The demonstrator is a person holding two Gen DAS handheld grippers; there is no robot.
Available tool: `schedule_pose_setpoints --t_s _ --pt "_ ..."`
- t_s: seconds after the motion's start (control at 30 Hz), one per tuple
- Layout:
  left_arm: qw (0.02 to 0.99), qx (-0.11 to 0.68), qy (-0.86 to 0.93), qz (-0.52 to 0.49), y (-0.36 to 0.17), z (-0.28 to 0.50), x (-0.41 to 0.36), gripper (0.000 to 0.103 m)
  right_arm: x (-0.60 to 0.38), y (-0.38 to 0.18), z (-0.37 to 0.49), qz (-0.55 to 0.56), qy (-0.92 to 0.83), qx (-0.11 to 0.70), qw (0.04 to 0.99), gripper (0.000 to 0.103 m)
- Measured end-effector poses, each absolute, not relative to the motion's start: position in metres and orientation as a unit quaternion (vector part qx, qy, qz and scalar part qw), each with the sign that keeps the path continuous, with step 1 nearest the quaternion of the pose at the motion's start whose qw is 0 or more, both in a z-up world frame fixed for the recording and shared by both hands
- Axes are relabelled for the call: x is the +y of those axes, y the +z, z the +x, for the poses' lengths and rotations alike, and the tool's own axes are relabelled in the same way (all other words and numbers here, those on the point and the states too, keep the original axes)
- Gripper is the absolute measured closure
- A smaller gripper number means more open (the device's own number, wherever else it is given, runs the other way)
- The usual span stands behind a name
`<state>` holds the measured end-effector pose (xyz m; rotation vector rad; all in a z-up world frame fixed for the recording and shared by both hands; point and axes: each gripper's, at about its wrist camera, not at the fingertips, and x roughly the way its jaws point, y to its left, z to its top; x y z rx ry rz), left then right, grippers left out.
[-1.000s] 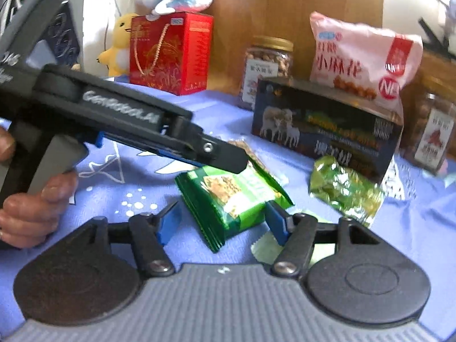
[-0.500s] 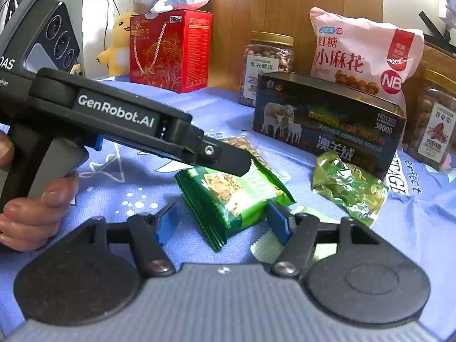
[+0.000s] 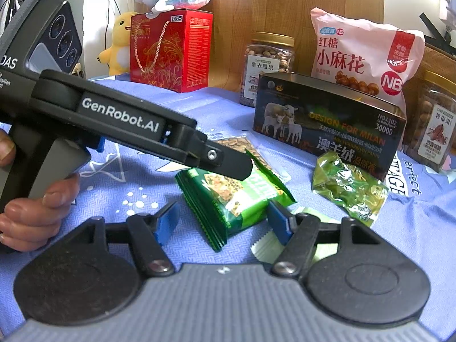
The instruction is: Organize snacks
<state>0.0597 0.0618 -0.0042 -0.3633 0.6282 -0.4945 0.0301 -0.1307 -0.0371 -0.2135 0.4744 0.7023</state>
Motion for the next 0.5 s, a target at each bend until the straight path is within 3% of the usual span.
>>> schedule_pose_setpoints --t_s 0.5 --pt "0.903 0.304 -0.248 -0.174 -0.0051 0.0597 0.0597 0.048 -0.1311 -0.0368 0.0288 -0.1 0.341 0.225 0.907 0.032"
